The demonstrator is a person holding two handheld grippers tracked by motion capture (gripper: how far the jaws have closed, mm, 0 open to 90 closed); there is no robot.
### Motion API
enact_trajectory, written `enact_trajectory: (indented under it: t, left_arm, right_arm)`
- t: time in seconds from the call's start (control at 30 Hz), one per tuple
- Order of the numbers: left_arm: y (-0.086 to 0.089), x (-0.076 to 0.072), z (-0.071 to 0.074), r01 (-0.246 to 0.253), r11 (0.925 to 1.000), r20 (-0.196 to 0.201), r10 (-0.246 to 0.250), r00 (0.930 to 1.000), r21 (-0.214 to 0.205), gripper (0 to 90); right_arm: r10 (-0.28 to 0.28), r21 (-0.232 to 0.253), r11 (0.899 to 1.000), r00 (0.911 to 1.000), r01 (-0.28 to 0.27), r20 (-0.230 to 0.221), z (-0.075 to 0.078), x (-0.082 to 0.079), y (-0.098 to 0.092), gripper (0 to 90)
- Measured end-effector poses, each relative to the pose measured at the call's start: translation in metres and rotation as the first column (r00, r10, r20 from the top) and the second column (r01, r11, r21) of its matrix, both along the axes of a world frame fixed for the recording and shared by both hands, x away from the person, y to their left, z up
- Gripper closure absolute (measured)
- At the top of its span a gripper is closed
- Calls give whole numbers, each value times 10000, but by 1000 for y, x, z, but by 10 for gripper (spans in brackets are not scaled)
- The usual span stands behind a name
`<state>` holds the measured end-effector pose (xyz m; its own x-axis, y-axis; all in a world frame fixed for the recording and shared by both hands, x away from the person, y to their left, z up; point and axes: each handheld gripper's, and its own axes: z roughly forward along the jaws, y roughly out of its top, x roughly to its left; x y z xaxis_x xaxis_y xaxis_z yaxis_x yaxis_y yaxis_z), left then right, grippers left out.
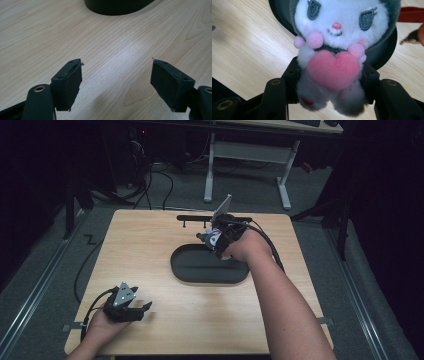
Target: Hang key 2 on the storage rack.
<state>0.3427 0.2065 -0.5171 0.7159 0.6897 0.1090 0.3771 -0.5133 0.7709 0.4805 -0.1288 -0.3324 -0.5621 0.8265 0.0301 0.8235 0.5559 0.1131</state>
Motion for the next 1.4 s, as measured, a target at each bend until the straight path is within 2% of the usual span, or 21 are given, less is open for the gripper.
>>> enact_trajectory:
  t: [0.33, 0.37, 0.63, 0.73, 1.03, 1.1, 1.27, 1.4]
  left_arm:
    - [0, 0, 0, 71, 10000, -39, -71, 10000, 50, 258]
    - [0, 0, 0, 72, 10000, -37, -72, 10000, 41, 258]
    - [0, 0, -1, 113, 9999, -97, -112, 9999, 92, 259]
    - [-1, 0, -1, 111, 9999, -68, -111, 9999, 85, 258]
    - [0, -1, -3, 96, 9999, -144, -94, 9999, 128, 258]
    - [1, -2, -2, 97, 9998, -163, -95, 9998, 151, 259]
    - [1, -2, -3, 88, 9999, -147, -86, 9999, 137, 259]
    - [0, -2, -3, 127, 9998, -186, -124, 9997, 175, 259]
  right_arm:
    - [-36, -43, 10000, 10000, 35, -79, -7, 4, 1, 485]
    - [-179, -4, 9998, 9997, 178, -136, -8, 4, 1, 485]
    - [-315, 284, 9991, 9993, 321, -196, -27, 4, -7, 479]
    - [-570, 498, 9971, 9983, 577, -152, -33, 3, -11, 476]
    - [-762, 943, 9929, 9964, 725, 364, -53, 6, -20, 445]
    - [-801, 1000, 9921, 9961, 762, 363, -56, 6, -20, 432]
    - [-1073, 1071, 9889, 9936, 1029, 365, -63, 7, -21, 321]
    - [-1329, 1175, 9852, 9892, 1251, 612, -63, 6, -25, 294]
